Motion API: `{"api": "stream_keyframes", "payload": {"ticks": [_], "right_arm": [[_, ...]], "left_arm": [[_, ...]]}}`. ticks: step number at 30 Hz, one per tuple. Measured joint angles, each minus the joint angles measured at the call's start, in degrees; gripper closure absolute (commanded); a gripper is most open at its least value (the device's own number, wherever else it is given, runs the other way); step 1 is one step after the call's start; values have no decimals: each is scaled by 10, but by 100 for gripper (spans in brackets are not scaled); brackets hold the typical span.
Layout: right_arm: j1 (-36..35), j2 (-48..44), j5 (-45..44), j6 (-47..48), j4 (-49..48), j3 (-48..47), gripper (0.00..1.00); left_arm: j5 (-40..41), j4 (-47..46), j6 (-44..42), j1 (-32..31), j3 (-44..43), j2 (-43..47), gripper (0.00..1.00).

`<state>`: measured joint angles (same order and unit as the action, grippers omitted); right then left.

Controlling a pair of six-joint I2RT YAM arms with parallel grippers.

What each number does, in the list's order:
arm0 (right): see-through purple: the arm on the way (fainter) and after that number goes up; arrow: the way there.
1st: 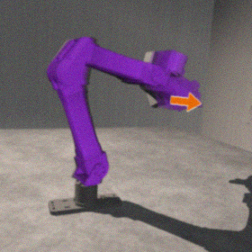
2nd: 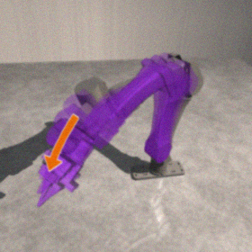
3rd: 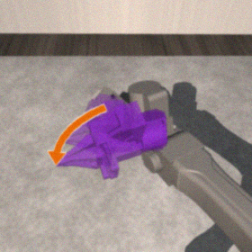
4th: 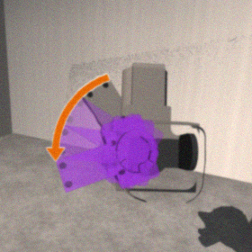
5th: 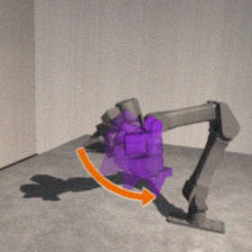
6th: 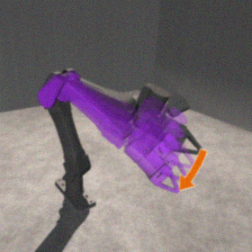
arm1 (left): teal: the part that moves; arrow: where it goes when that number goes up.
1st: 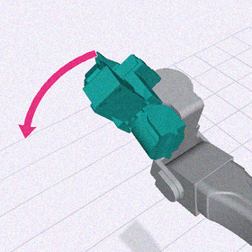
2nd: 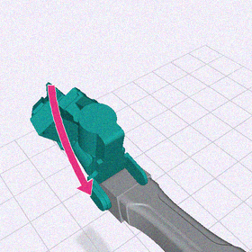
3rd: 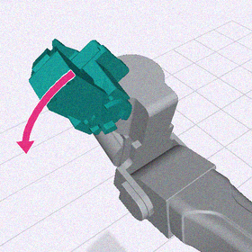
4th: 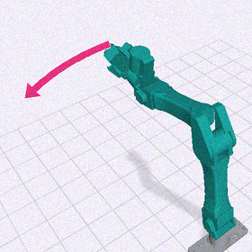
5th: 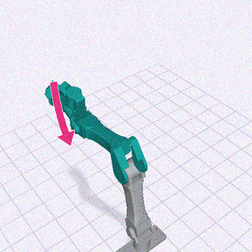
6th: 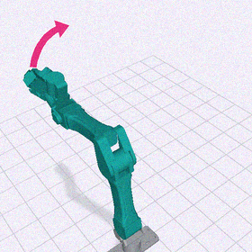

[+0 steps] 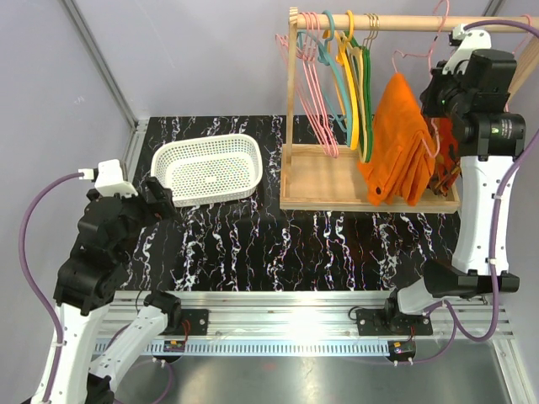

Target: Remove the trousers from the hanger

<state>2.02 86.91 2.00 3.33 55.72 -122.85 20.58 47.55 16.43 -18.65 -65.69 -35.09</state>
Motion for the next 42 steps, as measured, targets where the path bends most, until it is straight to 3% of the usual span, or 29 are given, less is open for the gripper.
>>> {"api": "stream_keyframes", "payload": {"ticks": [11, 15, 21, 27, 35, 42], "right_arm": [[0, -4, 2, -9, -2, -94, 100], [0, -51, 6, -30, -6, -37, 100], [0, -193, 9, -53, 26, 86, 100], [-1, -324, 24, -74, 52, 127, 100], [-4, -483, 144, -102, -1, 228, 100], [-6, -464, 256, -156, 1, 185, 100]], "left_arm": [[-19, 3, 6, 0, -49, -23, 1], [-44, -10, 15, 0, -89, -51, 1], [-93, -49, 29, 0, -108, -77, 1], [-150, -75, 35, 0, -115, -105, 1], [-244, -118, 14, -1, -103, -75, 1], [-327, -161, -16, -1, -87, -19, 1]]}}
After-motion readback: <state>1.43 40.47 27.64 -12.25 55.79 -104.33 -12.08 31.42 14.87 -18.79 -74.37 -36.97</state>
